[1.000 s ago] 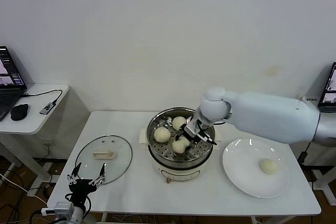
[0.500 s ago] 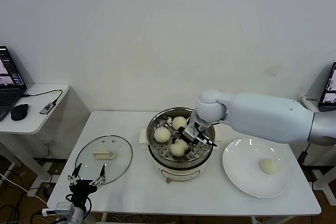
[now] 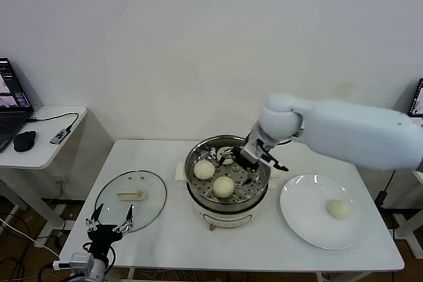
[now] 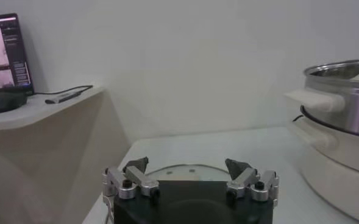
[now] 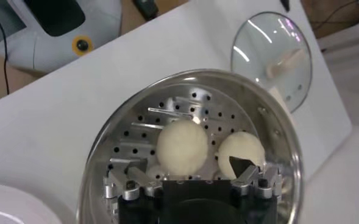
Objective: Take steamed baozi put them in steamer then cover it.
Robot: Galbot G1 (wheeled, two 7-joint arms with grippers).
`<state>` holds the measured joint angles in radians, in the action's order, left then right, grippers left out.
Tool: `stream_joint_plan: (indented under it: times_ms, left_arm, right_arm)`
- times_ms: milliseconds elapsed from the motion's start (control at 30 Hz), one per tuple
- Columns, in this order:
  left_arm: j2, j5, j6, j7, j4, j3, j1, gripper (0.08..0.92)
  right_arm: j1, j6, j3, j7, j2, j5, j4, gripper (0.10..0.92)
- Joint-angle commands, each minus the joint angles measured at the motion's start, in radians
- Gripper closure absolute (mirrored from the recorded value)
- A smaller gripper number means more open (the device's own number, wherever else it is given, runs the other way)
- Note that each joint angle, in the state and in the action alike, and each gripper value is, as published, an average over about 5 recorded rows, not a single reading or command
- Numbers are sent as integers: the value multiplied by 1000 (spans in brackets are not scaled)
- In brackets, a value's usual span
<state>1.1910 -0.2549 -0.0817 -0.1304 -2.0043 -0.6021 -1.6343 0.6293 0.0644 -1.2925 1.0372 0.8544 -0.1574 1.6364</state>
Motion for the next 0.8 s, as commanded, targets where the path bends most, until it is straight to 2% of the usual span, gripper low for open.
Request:
stream_joint_plan:
  times_ms: [33, 167, 300, 533, 800]
  left_arm:
    - [-10, 0, 2, 1, 3, 3, 1, 177]
    - [-14, 1, 1, 2, 1, 12, 4, 177]
    - [-20, 0, 1, 3, 4, 18, 10, 177]
    - [-33, -3, 1, 5, 17, 23, 19, 177]
    - [-31, -1, 2, 5, 22, 31, 20, 177]
  right_arm:
    - [100, -266, -2, 55, -211, -57, 95, 203]
    - [102, -433, -7, 49, -339, -51, 129, 203]
    - [32, -499, 28, 44, -464, -40, 139, 203]
    - [-112, -444, 66, 32, -624, 83, 103, 203]
    - [-271, -366, 119, 8, -679, 206, 20, 203]
